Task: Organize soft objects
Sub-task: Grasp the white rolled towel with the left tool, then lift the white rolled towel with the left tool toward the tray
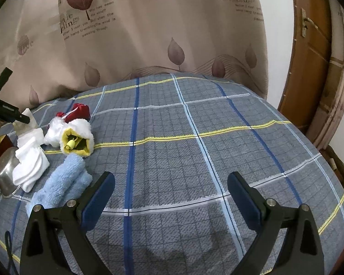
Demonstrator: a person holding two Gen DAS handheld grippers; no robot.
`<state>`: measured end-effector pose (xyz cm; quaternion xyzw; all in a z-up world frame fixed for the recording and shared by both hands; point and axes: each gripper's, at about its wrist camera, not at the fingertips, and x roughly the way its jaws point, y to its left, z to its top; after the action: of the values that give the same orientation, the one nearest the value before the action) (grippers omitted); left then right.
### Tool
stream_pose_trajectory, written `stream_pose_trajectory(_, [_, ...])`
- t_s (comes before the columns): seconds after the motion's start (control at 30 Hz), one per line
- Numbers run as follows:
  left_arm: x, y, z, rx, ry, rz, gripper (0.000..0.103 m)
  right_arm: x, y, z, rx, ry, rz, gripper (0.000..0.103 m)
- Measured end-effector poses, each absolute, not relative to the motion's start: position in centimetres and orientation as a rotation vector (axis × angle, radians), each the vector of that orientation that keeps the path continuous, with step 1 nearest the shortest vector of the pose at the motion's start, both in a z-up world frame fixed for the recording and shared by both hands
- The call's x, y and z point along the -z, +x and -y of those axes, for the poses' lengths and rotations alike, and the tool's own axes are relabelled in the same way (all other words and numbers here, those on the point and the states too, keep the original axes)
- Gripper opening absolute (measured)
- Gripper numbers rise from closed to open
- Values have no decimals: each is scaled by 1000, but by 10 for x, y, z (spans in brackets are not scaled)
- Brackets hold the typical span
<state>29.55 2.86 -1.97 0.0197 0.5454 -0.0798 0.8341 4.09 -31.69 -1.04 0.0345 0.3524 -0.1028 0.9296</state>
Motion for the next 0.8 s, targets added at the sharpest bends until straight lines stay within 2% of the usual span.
stream_pose_trajectory(0.1, [29,304,-32,160,41,-1168,43,10,41,318,206,81,-721,98])
stream_pose_trajectory(0.13, [33,307,-34,155,38,-1168,21,10,41,318,208,84,-721,98])
stream_pose_trajectory(0.33, [37,309,-45,110,0,-1152,18,12,43,317,218,83,-735,98])
stream_pose_trajectory(0.8, [-22,228,-66,52,-76,-1007,19,11,43,317,227,76,-737,98])
